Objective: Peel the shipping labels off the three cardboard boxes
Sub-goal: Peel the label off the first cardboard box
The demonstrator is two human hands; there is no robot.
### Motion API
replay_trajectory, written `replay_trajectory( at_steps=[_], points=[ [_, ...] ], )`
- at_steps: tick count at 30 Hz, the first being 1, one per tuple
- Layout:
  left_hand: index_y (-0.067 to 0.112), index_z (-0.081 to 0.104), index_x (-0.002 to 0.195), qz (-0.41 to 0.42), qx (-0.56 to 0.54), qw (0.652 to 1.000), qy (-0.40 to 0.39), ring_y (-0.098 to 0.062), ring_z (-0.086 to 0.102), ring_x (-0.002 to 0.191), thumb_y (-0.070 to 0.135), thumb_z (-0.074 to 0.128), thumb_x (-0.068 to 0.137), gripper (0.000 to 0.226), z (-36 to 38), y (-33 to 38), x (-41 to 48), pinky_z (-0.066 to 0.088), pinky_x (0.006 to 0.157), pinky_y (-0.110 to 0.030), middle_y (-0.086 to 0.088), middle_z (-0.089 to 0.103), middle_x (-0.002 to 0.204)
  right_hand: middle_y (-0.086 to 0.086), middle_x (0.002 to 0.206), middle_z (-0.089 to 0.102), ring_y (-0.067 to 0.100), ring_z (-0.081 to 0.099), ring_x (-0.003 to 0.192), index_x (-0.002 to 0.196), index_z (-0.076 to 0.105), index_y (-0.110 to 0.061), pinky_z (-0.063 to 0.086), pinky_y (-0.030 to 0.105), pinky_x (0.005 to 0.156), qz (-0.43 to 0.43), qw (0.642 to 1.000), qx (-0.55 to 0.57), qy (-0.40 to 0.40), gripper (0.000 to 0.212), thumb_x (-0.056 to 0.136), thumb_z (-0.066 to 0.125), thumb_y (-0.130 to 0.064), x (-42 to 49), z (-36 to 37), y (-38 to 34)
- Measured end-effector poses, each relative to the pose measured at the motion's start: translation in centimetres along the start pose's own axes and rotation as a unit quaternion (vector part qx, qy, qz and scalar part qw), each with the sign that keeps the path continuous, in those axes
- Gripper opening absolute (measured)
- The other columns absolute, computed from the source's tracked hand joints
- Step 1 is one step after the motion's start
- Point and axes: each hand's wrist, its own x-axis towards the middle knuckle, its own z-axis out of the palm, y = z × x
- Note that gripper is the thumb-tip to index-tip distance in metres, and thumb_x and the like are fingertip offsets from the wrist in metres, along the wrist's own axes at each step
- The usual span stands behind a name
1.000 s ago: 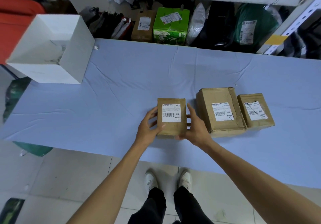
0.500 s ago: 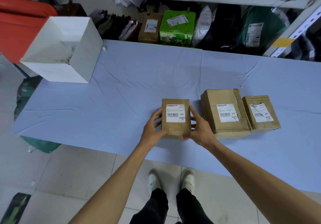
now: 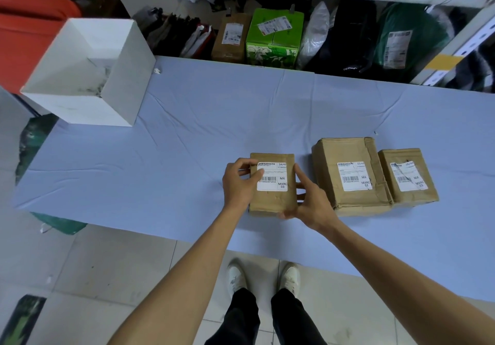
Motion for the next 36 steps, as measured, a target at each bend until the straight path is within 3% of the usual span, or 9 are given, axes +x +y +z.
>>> replay_trajectory(
  at_steps=[6, 13, 21, 25, 30, 36],
  points=[
    [0.025, 0.067, 0.084, -0.003, 0.023, 0.999, 0.023, -0.003, 0.062, 0.083, 0.020, 0.075, 0.081, 0.010, 0.32, 0.37, 0.25, 0.045, 0.066, -0.004, 0.000, 0.062, 0.105, -0.002, 0.124, 0.051, 0.007, 0.059, 0.090, 0.153, 0.013, -0.028, 0.047, 0.004, 0.059, -0.004, 1.000, -0.007, -0.003, 0.126, 0.056, 0.090, -0.002, -0.14, -0.17, -0.31],
    [0.024, 0.065, 0.081, -0.010, 0.053, 0.998, 0.028, -0.009, 0.062, 0.084, 0.020, 0.077, 0.079, 0.013, 0.79, 0.66, 0.71, 0.043, 0.068, -0.009, 0.002, 0.058, 0.101, -0.009, 0.123, 0.050, 0.002, 0.059, 0.090, 0.152, 0.015, -0.028, 0.047, 0.003, 0.062, -0.025, 1.000, -0.018, -0.004, 0.126, 0.055, 0.091, -0.006, -0.22, -0.41, -0.40],
    [0.024, 0.069, 0.109, 0.026, 0.047, 0.998, 0.014, -0.004, 0.060, 0.088, 0.017, 0.076, 0.080, 0.030, 0.46, 0.24, 0.38, 0.046, 0.070, -0.005, 0.004, 0.056, 0.106, -0.006, 0.123, 0.050, 0.006, 0.060, 0.091, 0.152, 0.014, -0.029, 0.048, 0.004, 0.061, -0.022, 1.000, -0.003, -0.013, 0.126, 0.055, 0.090, -0.003, -0.09, -0.50, -0.29],
    [0.020, 0.076, 0.096, 0.042, 0.049, 0.997, 0.034, -0.004, 0.060, 0.090, 0.015, 0.076, 0.079, 0.017, 0.59, -0.01, -0.17, 0.044, 0.079, -0.004, 0.007, 0.057, 0.100, -0.007, 0.124, 0.049, 0.003, 0.059, 0.090, 0.152, 0.013, -0.028, 0.048, 0.004, 0.061, -0.020, 1.000, -0.007, -0.017, 0.125, 0.057, 0.089, -0.003, -0.12, -0.44, -0.34],
    [0.017, 0.075, 0.088, 0.023, 0.033, 0.998, 0.042, -0.003, 0.062, 0.085, 0.013, 0.077, 0.078, 0.011, 0.59, 0.38, 0.02, 0.043, 0.073, 0.000, 0.004, 0.061, 0.098, -0.004, 0.126, 0.050, 0.009, 0.060, 0.094, 0.153, 0.012, -0.027, 0.049, 0.005, 0.064, -0.024, 0.999, -0.011, -0.018, 0.126, 0.056, 0.090, -0.003, -0.19, -0.56, -0.45],
    [0.018, 0.073, 0.083, 0.017, 0.039, 0.998, 0.045, -0.002, 0.062, 0.079, 0.012, 0.074, 0.080, 0.006, 0.59, 0.71, 0.30, 0.044, 0.072, -0.003, 0.002, 0.061, 0.097, -0.005, 0.126, 0.048, 0.005, 0.058, 0.090, 0.153, 0.011, -0.026, 0.048, 0.004, 0.062, -0.018, 1.000, -0.011, -0.024, 0.125, 0.058, 0.089, -0.002, -0.25, -0.55, -0.54]
  ],
)
